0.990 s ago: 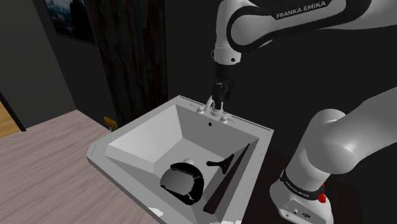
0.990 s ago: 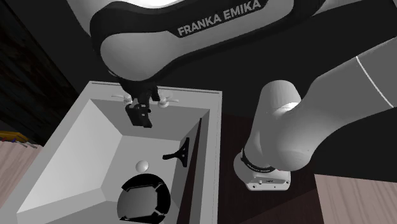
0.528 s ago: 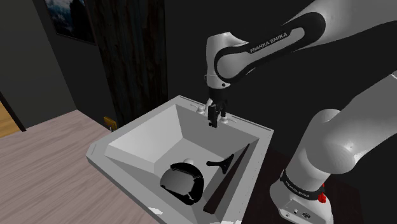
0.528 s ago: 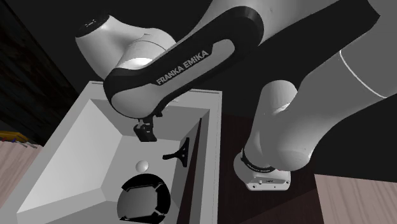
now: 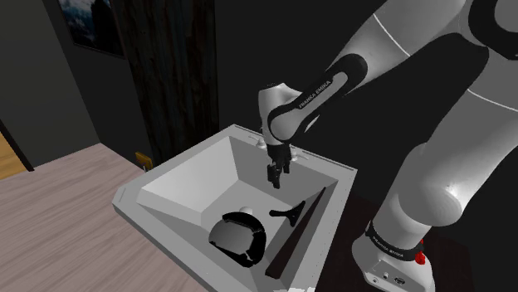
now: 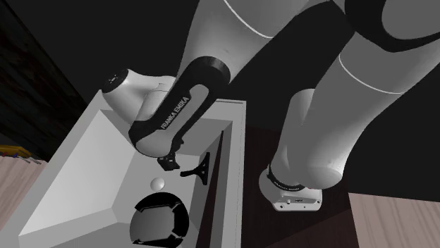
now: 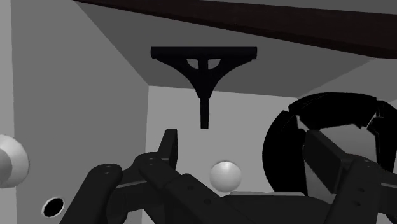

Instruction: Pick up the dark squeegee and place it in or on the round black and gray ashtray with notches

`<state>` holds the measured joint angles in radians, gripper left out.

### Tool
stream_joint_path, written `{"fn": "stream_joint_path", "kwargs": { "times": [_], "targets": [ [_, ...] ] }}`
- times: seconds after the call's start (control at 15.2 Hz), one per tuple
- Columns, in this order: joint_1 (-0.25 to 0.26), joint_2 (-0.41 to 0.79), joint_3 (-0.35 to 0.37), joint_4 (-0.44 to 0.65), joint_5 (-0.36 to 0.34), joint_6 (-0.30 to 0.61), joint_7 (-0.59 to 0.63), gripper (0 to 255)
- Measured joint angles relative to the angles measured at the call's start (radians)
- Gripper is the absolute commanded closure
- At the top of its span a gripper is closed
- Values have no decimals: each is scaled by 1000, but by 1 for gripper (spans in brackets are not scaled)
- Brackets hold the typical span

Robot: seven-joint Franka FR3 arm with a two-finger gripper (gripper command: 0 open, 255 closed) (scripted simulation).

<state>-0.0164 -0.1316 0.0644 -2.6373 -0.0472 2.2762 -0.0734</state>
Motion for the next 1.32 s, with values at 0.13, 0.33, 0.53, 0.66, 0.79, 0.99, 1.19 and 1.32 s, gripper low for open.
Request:
{"fn": "stream_joint_path", "kwargs": {
  "times": [0.13,0.33,0.53,0.66,0.79,0.99,1.19,1.32],
  "targets": [
    [-9,79,-5,7,-23,52,-1,0],
    [-15,196,-11,15,-60,132,9,0],
    [-17,331,-24,48,-105,204,25,0],
    [-12,414,-33,65,-132,250,40,0],
    [-9,484,-46,87,-155,282,48,0],
    [-7,534,-57,92,-171,321,55,0],
    [-3,578,-67,94,-184,363,64,0],
    [-1,605,-75,94,-193,391,69,0]
  ]
}}
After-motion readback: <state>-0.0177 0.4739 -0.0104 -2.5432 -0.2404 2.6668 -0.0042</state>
